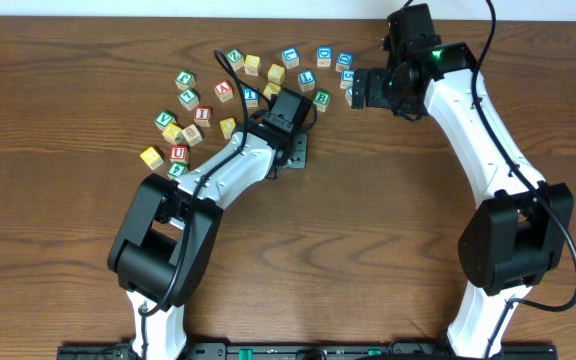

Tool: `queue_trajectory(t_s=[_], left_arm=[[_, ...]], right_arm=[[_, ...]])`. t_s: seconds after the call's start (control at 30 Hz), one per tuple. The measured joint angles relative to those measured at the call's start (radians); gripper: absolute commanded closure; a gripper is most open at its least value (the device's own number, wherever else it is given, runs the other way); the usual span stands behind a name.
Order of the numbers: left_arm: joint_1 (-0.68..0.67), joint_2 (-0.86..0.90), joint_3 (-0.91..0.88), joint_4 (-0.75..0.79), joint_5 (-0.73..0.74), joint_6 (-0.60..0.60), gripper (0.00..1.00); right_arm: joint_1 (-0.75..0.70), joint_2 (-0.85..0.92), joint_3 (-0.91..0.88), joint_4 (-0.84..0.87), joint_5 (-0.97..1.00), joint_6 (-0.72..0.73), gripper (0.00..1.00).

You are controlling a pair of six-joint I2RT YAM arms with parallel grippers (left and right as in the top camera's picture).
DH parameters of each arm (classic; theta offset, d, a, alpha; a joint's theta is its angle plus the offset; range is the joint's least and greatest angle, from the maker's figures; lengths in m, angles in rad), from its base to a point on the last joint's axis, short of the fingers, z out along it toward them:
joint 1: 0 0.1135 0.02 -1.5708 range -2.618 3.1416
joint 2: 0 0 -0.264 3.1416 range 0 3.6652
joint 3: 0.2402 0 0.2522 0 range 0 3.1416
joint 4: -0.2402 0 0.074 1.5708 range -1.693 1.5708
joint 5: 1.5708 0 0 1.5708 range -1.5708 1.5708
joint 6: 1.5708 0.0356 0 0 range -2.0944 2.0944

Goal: Spell out NEURIPS
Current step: 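Open the left gripper to release the green N block and lift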

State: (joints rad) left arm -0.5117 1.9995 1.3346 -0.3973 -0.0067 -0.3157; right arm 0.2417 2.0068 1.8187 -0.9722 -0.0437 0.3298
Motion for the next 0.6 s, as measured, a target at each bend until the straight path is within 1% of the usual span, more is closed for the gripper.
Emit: queue_trajectory(t_s=[0.07,0.13,0.4,0.47,0.6], left_arm=[[-0.001,0.0,0.0,0.001,0.0,0.008,0.52],[-0.001,0.0,0.0,0.001,0.0,0.007,0.49],[-0.001,0.0,0.0,0.014,0.0,0.006,0.49],[-0.001,0.0,0.0,0.014,0.0,0.006,0.5],[-0.001,0.0,0.0,-0.004,0.001,0.004,0.58]], right_arm=[[0.0,0.0,0.0,0.0,0.0,0.0,0.01],[0.0,0.0,0.0,0.0,0.0,0.0,0.01],[0.0,0.0,0.0,0.0,0.0,0.0,0.01],[0.0,0.0,0.0,0.0,0.0,0.0,0.01],[0.0,0.0,0.0,0.0,0.0,0.0,0.01]])
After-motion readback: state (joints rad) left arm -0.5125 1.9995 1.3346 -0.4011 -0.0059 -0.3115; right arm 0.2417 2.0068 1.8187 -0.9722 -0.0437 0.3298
